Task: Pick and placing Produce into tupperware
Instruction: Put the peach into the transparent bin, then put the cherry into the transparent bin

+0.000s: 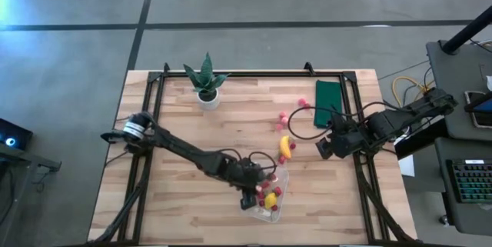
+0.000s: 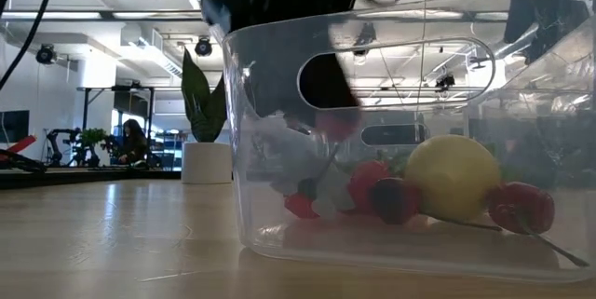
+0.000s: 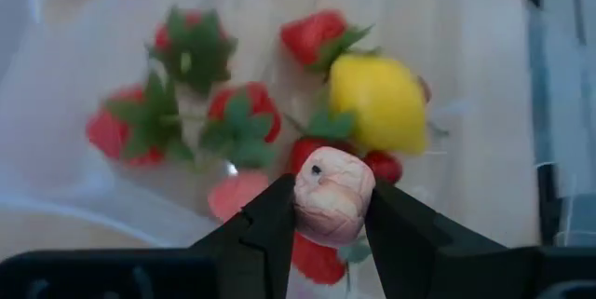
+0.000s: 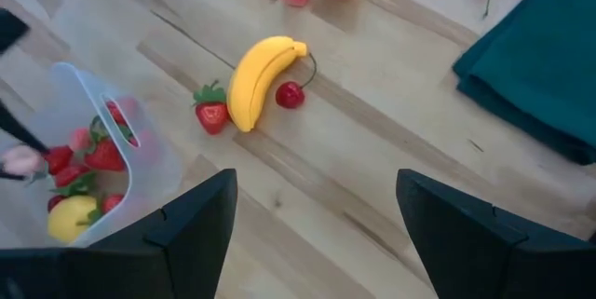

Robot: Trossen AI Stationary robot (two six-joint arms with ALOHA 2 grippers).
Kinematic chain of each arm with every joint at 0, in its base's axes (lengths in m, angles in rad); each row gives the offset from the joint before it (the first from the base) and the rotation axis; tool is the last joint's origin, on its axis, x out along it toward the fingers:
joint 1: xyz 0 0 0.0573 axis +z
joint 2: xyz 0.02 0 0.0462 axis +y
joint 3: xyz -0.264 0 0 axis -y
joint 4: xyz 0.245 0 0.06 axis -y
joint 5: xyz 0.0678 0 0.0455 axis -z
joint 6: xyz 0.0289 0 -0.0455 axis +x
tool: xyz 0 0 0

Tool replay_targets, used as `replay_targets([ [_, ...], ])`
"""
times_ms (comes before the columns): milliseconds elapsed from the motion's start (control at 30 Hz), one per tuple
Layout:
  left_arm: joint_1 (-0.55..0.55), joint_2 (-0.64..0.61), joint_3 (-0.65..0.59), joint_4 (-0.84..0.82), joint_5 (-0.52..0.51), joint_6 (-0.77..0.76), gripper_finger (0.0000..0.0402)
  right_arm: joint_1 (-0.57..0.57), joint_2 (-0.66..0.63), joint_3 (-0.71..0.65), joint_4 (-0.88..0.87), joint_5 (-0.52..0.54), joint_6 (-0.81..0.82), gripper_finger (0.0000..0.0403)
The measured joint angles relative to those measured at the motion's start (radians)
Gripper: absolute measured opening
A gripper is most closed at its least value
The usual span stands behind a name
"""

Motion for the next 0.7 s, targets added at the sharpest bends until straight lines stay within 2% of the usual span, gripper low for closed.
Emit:
replay_targets([
  [233,-0.012,0.008,-0.009,0.152,-0.009,-0.005,0.0117,0.000,0.009,-0.001,0.000,-0.027,0.052,0.0286],
  [433,0.022,0.008,-0.008,0.109,0.021,-0.082,0.0196,0.000,0.011,-0.001,0.004,-0.048,0.090,0.0286],
  [600,0.050,0.008,-0.009,0.069,0.028,-0.046,0.0267,0.000,0.009,-0.001,0.003,-0.049,0.112,0.0286],
  [700,0.059,-0.004,-0.006,0.062,0.050,-0.010,0.0294,0.000,0.011,-0.001,0.008,-0.066,0.115,0.0286],
])
